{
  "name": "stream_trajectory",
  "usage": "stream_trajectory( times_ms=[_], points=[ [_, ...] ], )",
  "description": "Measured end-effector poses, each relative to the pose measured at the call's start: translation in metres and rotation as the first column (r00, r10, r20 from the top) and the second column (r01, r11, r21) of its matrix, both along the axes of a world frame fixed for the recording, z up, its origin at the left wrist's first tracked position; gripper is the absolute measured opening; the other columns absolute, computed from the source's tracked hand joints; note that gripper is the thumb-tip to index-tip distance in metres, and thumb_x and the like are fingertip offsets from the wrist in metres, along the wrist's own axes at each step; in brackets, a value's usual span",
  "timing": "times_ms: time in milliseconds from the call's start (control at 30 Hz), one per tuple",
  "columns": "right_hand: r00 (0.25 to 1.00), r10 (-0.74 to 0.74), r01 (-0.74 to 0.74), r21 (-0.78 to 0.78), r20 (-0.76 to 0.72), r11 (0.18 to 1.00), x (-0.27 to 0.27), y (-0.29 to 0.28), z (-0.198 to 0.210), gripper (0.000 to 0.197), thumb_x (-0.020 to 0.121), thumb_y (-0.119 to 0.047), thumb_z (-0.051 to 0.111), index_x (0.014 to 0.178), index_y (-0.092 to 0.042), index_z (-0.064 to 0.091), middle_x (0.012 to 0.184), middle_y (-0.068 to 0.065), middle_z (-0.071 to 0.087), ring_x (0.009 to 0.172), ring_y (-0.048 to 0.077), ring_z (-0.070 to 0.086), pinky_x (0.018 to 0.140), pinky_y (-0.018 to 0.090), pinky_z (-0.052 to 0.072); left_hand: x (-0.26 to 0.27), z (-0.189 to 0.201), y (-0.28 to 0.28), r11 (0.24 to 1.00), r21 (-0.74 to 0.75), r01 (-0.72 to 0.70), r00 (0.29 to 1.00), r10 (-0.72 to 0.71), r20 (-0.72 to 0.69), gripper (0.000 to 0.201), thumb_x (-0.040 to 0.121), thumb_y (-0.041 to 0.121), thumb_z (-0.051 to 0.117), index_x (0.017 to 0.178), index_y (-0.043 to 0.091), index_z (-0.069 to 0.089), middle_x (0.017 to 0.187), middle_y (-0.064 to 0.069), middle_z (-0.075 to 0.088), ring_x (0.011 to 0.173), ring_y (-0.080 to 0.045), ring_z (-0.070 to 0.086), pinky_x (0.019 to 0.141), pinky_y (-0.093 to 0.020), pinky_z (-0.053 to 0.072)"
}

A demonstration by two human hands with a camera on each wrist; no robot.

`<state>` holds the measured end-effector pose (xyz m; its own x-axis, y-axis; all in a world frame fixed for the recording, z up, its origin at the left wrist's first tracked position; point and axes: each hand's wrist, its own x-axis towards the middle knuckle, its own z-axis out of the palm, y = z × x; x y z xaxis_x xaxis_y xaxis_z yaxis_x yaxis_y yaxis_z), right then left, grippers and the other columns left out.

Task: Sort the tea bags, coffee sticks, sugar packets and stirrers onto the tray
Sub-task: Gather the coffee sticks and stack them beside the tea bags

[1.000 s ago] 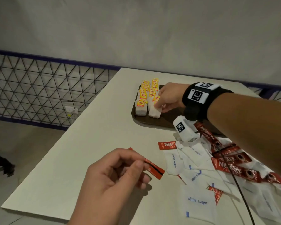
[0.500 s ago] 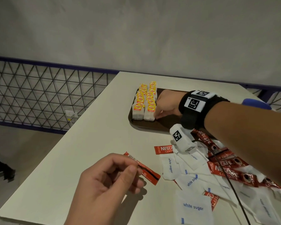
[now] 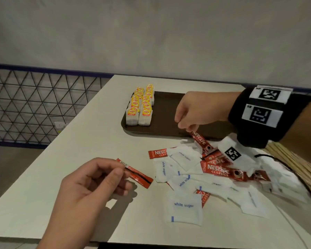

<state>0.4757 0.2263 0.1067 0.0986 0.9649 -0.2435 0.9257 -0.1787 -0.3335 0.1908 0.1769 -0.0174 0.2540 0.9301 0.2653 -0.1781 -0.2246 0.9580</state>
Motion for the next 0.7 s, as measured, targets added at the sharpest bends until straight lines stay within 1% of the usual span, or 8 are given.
stream_trajectory(
  times_ms=[133,267,300,367,467,567,633,700],
  points=[
    [0.952,0.136,-0.098,-0.150,0.274,0.984,0.020,-0.039,0.007,0.018,0.095,-0.030,0.069,0.104,-0.016,0.077,0.094,-0.001,0.077,0.089,0.016,0.072,0.089,0.035,0.059,-0.001,-0.002,-0.001,0.999,0.021,-0.031,0.999,0.032,-0.040,0.012,0.083,0.010,0.064,0.083,0.010,0.076,0.078,-0.018,0.074,0.066,-0.034,0.071,0.060,-0.030,0.061],
    [0.933,0.161,-0.092,-0.221,0.322,0.971,0.038,-0.071,0.003,0.019,0.090,-0.040,0.074,0.091,-0.023,0.066,0.087,-0.007,0.066,0.078,0.010,0.062,0.069,0.023,0.050,0.000,-0.007,-0.002,0.995,0.072,-0.073,0.994,0.079,-0.079,0.014,0.089,0.008,0.064,0.084,0.013,0.076,0.077,-0.015,0.074,0.066,-0.033,0.069,0.063,-0.029,0.061],
    [0.934,0.157,-0.089,-0.217,0.320,0.972,0.041,-0.078,0.000,0.025,0.088,-0.044,0.075,0.098,-0.023,0.066,0.093,-0.007,0.066,0.084,0.011,0.063,0.072,0.024,0.052,0.000,-0.007,-0.002,0.994,0.079,-0.078,0.993,0.085,-0.087,0.016,0.091,0.005,0.064,0.083,0.013,0.076,0.076,-0.014,0.073,0.065,-0.031,0.068,0.062,-0.028,0.061],
    [0.946,0.135,-0.084,-0.179,0.295,0.980,0.046,-0.091,-0.007,0.048,0.085,-0.052,0.076,0.122,-0.023,0.065,0.114,-0.008,0.065,0.101,0.013,0.063,0.089,0.030,0.056,0.001,-0.007,-0.003,0.992,0.090,-0.091,0.989,0.101,-0.108,0.019,0.093,0.003,0.063,0.083,0.012,0.076,0.073,-0.013,0.072,0.064,-0.028,0.067,0.061,-0.026,0.060],
    [0.949,0.106,-0.072,-0.121,0.298,0.990,0.045,-0.110,-0.019,0.069,0.083,-0.062,0.073,0.141,-0.031,0.052,0.131,-0.008,0.050,0.117,0.013,0.047,0.099,0.032,0.048,0.002,-0.007,-0.005,0.989,0.110,-0.103,0.985,0.117,-0.127,0.020,0.093,0.003,0.063,0.082,0.013,0.075,0.074,-0.013,0.072,0.066,-0.029,0.067,0.062,-0.028,0.059],
    [0.929,0.107,-0.081,-0.088,0.353,0.993,0.041,-0.124,-0.035,0.070,0.080,-0.067,0.071,0.141,-0.038,0.049,0.123,-0.008,0.044,0.112,0.013,0.039,0.097,0.034,0.047,0.006,-0.002,-0.011,0.992,0.106,-0.064,0.987,0.079,-0.138,0.017,0.092,0.001,0.063,0.083,0.009,0.075,0.082,-0.013,0.075,0.068,-0.027,0.069,0.062,-0.027,0.059],
    [0.929,0.098,-0.096,-0.022,0.357,0.995,0.038,-0.130,-0.044,0.060,0.084,-0.061,0.070,0.136,-0.037,0.054,0.115,-0.009,0.044,0.106,0.012,0.039,0.090,0.030,0.047,0.010,0.001,-0.014,0.993,0.107,-0.053,0.988,0.068,-0.140,0.015,0.091,-0.002,0.064,0.085,0.005,0.075,0.085,-0.012,0.076,0.066,-0.022,0.069,0.062,-0.020,0.058],
    [0.938,0.083,-0.100,0.034,0.336,0.994,0.036,-0.133,-0.050,0.049,0.088,-0.054,0.069,0.132,-0.035,0.057,0.110,-0.009,0.046,0.102,0.011,0.041,0.085,0.028,0.045,0.014,0.002,-0.018,0.992,0.114,-0.052,0.988,0.068,-0.138,0.014,0.091,-0.002,0.063,0.087,0.004,0.075,0.085,-0.012,0.077,0.070,-0.026,0.070,0.063,-0.019,0.058]
  ],
)
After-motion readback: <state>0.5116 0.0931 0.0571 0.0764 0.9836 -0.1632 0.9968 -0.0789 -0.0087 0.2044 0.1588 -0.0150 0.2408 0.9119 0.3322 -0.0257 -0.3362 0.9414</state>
